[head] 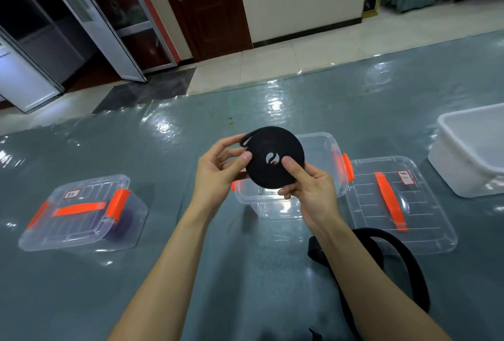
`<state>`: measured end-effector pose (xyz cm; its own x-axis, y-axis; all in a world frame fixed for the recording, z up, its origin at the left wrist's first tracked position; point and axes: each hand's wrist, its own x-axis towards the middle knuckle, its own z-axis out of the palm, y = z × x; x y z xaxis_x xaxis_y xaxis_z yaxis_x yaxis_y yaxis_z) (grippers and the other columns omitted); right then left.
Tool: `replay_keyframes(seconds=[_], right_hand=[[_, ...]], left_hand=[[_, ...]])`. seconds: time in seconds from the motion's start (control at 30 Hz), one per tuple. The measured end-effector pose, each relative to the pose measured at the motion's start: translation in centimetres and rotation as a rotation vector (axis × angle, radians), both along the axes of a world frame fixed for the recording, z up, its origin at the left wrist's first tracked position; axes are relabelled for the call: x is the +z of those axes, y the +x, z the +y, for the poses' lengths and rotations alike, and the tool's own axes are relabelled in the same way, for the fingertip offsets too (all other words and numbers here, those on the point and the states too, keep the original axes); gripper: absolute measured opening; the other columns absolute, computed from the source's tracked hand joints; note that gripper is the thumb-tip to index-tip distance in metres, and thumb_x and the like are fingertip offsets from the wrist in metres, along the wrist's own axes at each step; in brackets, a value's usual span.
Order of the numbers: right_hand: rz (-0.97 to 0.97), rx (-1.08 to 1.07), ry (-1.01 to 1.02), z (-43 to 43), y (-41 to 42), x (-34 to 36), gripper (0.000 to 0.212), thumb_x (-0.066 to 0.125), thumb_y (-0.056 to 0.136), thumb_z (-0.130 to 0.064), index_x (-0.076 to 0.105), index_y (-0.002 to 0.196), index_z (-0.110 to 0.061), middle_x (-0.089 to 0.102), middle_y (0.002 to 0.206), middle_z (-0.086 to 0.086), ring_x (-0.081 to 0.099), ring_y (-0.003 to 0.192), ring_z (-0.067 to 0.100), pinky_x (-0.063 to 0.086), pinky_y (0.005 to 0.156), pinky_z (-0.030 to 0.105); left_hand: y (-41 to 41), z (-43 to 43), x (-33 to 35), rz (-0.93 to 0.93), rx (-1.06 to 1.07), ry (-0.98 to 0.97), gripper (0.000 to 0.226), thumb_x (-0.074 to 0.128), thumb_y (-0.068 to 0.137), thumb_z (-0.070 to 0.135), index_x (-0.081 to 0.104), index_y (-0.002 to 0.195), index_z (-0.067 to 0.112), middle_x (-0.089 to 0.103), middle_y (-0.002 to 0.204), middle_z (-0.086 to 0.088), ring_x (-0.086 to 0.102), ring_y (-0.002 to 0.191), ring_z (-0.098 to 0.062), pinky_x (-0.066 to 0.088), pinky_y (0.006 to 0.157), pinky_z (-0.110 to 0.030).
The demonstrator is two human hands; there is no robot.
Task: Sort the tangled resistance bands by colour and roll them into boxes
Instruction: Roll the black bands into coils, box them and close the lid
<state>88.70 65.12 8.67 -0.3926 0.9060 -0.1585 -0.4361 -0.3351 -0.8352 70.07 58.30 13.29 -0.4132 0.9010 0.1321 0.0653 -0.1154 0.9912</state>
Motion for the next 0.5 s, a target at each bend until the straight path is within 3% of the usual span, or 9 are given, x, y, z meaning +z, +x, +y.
replay_keyframes(seconds=[0.2, 0.27, 0.37, 0.43, 0.5], right_hand=[[-0.122, -0.001, -0.071, 1.7, 0.0, -2.1, 0.031, 0.082, 0.094, -0.032, 0.081, 0.113, -0.008, 0.081, 0.099, 0.022, 0.072, 0.057, 0.023, 0.053, 0.054, 0.027], [-0.237, 0.023, 0.008, 2.4, -0.1, -2.4, 0.051, 0.089, 0.088, -0.033, 0.068, 0.131, -0.014, 0.082, 0.103, 0.018, 0.077, 0.065, 0.025, 0.058, 0.057, 0.027], [-0.647, 0.018, 0.320, 3.4, -0.3, -3.0, 0.102, 0.103, 0.060, -0.046, 0.045, 0.143, -0.037, 0.070, 0.122, -0.015, 0.073, 0.095, 0.003, 0.053, 0.073, 0.010], [-0.896, 0.007, 0.509, 4.2, -0.7, -3.5, 0.104, 0.101, 0.053, -0.053, 0.046, 0.139, -0.035, 0.056, 0.125, -0.015, 0.063, 0.103, 0.004, 0.045, 0.075, 0.009], [-1.024, -0.005, 0.576, 5.2, -1.2, -3.8, 0.098, 0.096, 0.055, -0.055, 0.048, 0.135, -0.024, 0.049, 0.121, -0.008, 0.063, 0.099, 0.015, 0.054, 0.075, 0.022]], left_hand=[[-0.2, 3.1, -1.8, -0.016, 0.030, -0.104, 0.032, 0.082, 0.096, 0.005, 0.083, 0.118, 0.029, 0.082, 0.098, -0.007, 0.081, 0.086, -0.019, 0.065, 0.073, -0.029], [-0.7, 4.2, -2.7, -0.012, 0.045, -0.128, 0.032, 0.083, 0.095, 0.005, 0.084, 0.116, 0.028, 0.082, 0.097, -0.010, 0.081, 0.085, -0.020, 0.065, 0.072, -0.029], [-1.5, 5.9, -4.2, -0.008, 0.051, -0.173, 0.031, 0.085, 0.093, 0.007, 0.084, 0.118, 0.025, 0.082, 0.096, -0.012, 0.081, 0.085, -0.022, 0.066, 0.072, -0.034], [-1.7, 6.9, -5.3, 0.001, 0.032, -0.207, 0.031, 0.085, 0.093, 0.008, 0.084, 0.119, 0.025, 0.082, 0.094, -0.009, 0.081, 0.085, -0.022, 0.065, 0.072, -0.035], [-1.7, 7.8, -6.5, -0.014, 0.025, -0.236, 0.030, 0.084, 0.094, 0.009, 0.083, 0.119, 0.026, 0.082, 0.095, -0.009, 0.081, 0.086, -0.022, 0.065, 0.072, -0.034]])
